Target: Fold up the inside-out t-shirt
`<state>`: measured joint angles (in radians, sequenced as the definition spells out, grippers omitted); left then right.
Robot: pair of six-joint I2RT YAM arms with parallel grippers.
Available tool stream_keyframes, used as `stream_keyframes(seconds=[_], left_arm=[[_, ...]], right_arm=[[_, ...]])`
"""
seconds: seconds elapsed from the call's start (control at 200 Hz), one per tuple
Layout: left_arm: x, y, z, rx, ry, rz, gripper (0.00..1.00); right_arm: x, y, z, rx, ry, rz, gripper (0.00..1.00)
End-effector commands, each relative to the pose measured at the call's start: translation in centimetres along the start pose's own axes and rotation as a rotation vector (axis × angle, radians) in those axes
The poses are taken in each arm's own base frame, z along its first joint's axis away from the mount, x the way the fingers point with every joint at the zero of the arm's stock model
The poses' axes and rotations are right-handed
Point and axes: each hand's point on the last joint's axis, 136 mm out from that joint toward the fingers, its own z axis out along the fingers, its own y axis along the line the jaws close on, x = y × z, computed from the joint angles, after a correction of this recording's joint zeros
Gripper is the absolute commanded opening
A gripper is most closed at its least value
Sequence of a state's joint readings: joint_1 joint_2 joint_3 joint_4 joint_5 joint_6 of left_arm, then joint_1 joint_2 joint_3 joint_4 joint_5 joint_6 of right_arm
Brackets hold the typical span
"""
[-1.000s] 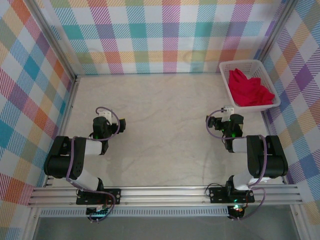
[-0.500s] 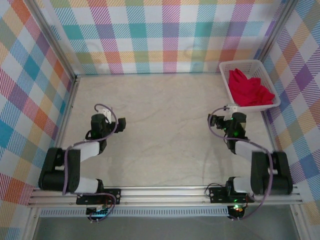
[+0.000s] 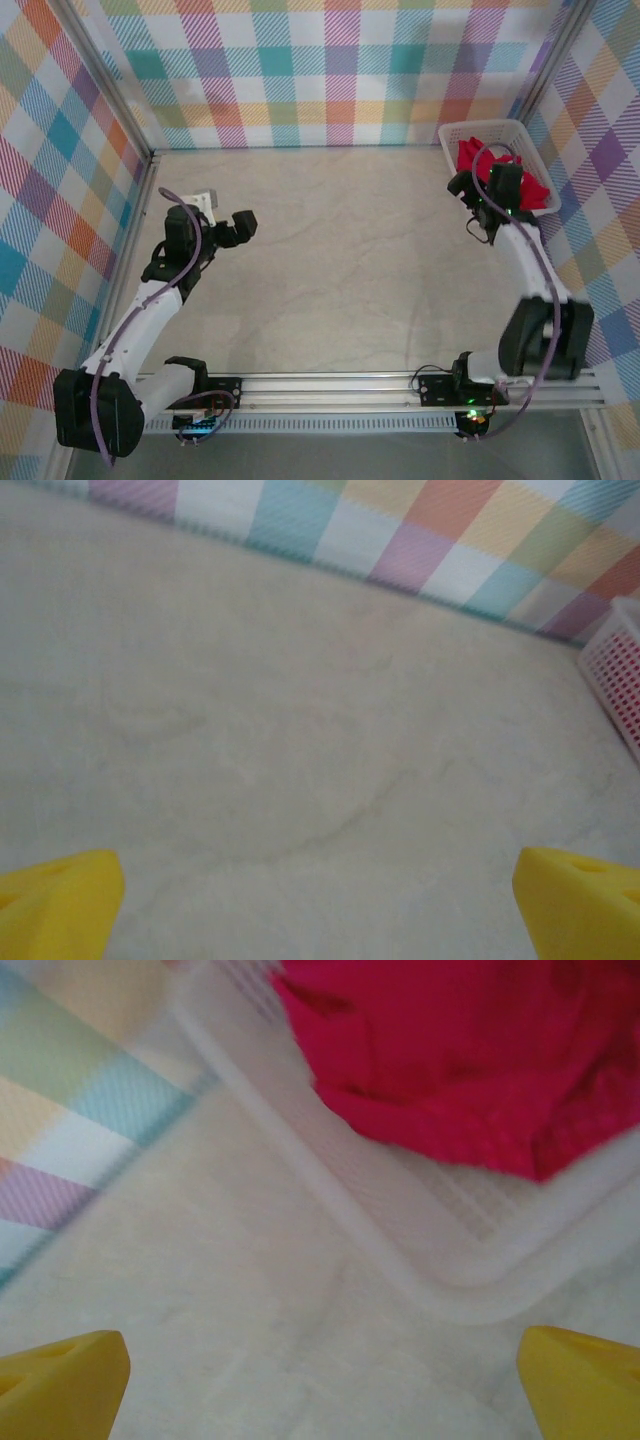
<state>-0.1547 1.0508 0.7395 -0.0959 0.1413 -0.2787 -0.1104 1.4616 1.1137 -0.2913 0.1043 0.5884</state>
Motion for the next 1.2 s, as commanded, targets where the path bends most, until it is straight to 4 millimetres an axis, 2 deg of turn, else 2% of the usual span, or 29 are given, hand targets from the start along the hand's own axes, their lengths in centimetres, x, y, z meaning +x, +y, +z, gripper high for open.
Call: stream_keyframes(seconds=[0.0,0.095,0.17,0.185,0.215,0.36,0.615,0.735,0.81,0.93,1.045,1.145,1.195], left_arm=[[0.9,0.3,-0.3,-0.027,0.05,-0.11,1.0],[0.1,1.4,-1.0,-0.098,0.007,-0.156,1.0],[-0.2,3.9,-2.0,-0.242,-0.037,-0.25,1.0],[0.3,4.6,-2.4,-0.284,-0.027,-0.269,1.0],[0.1,5.1,-2.7,-0.31,-0.04,-0.276,1.0],[-0.3,4.6,-2.6,-0.255,-0.095,-0.251,1.0],[0.8,5.0,-1.2,-0.247,-0.076,-0.272,0.96],[0.9,4.7,-0.4,-0.238,-0.045,-0.274,0.94],[0.8,5.0,-0.5,-0.263,-0.04,-0.287,0.92],[0.5,6.2,-1.8,-0.338,-0.088,-0.317,0.94],[0.2,6.7,-2.9,-0.357,-0.133,-0.359,0.95],[0.4,7.1,-3.7,-0.383,-0.15,-0.393,0.93],[0.4,7.1,-4.0,-0.378,-0.155,-0.384,0.93]], right_arm=[[0.7,-1.9,2.3,0.105,0.127,0.112,0.97],[-0.3,-2.8,5.0,0.154,0.15,0.166,0.95],[-1.2,-3.8,6.8,0.19,0.163,0.223,0.92],[-1.4,-4.0,7.1,0.196,0.164,0.235,0.92],[-1.7,-4.3,7.7,0.205,0.169,0.259,0.92],[-3.6,-4.6,10.0,0.209,0.173,0.337,0.9],[-6.1,-4.6,12.4,0.234,0.165,0.387,0.89],[-6.0,-4.9,14.0,0.265,0.199,0.409,0.88],[-6.1,-4.9,14.8,0.269,0.201,0.416,0.75],[-6.5,-5.0,15.3,0.276,0.183,0.44,0.76],[-6.7,-5.2,15.7,0.285,0.176,0.449,0.67],[-6.7,-5.2,16.1,0.285,0.176,0.455,0.51],[-6.6,-5.2,16.3,0.285,0.177,0.456,0.37]])
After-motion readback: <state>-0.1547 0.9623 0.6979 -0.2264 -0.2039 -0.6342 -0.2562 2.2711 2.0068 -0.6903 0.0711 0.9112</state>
